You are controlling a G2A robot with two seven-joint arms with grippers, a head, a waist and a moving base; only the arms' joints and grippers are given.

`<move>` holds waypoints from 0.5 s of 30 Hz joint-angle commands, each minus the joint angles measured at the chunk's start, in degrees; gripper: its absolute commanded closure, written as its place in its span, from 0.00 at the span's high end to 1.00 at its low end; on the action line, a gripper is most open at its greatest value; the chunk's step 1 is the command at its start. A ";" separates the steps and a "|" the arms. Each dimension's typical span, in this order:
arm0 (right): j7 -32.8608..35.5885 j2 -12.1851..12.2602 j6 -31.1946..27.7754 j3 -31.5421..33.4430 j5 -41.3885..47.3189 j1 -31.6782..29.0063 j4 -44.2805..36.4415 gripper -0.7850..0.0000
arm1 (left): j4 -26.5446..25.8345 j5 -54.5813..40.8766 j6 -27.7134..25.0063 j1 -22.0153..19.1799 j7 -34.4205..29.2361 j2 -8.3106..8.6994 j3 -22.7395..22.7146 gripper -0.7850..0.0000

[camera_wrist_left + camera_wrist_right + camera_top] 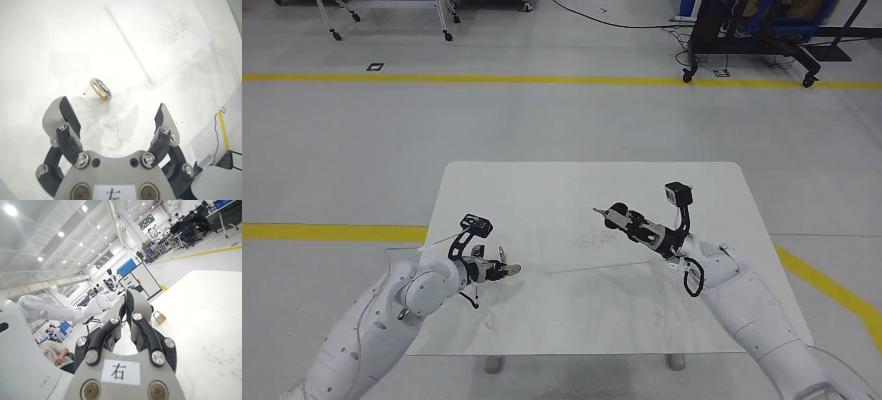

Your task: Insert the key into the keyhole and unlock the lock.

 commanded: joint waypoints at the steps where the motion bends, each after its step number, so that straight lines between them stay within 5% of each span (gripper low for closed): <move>1: -0.01 0.00 0.00 0.00 -0.01 0.00 -0.01 0.00 | 0.24 0.20 0.44 -0.23 0.71 -0.23 0.26 0.78; 5: -0.01 0.00 0.00 0.00 -0.01 0.00 -0.01 0.00 | 1.18 1.03 1.25 -0.87 0.99 -0.77 1.20 0.61; 15: -0.01 0.00 0.00 0.00 -0.01 0.00 -0.01 0.00 | 3.02 3.58 3.30 -2.65 1.88 -1.98 2.63 0.47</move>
